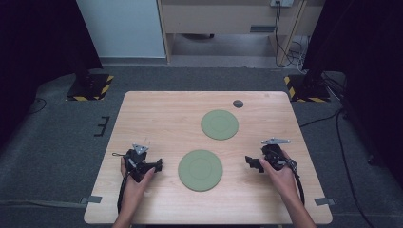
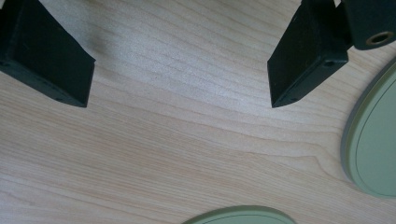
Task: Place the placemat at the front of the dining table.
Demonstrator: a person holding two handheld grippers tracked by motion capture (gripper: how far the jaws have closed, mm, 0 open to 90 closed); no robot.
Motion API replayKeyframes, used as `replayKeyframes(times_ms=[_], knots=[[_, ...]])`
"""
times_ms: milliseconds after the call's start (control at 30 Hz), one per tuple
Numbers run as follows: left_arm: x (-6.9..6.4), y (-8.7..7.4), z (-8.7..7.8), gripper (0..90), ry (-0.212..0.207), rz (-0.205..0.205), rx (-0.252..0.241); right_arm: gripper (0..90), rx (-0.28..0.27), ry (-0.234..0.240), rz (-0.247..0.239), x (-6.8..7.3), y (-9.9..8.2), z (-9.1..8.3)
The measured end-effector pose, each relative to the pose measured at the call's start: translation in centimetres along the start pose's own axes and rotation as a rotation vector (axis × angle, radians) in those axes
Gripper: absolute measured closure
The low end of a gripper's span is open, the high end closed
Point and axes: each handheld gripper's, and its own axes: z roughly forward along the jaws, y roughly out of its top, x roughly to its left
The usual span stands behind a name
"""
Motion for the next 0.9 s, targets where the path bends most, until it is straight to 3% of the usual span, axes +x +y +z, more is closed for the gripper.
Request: replayKeyframes(times_ms=[600, 900], knots=[[0.0, 0.0, 0.0, 0.0, 0.0, 0.0, 0.0, 7.3, 0.002, 0.009, -0.021, 1.0, -1.2, -0.4], [0.0, 0.0, 0.0, 0.0, 0.0, 0.0, 0.0, 7.1, -0.002, -0.002, -0.004, 0.7, -1.9, -0.6]])
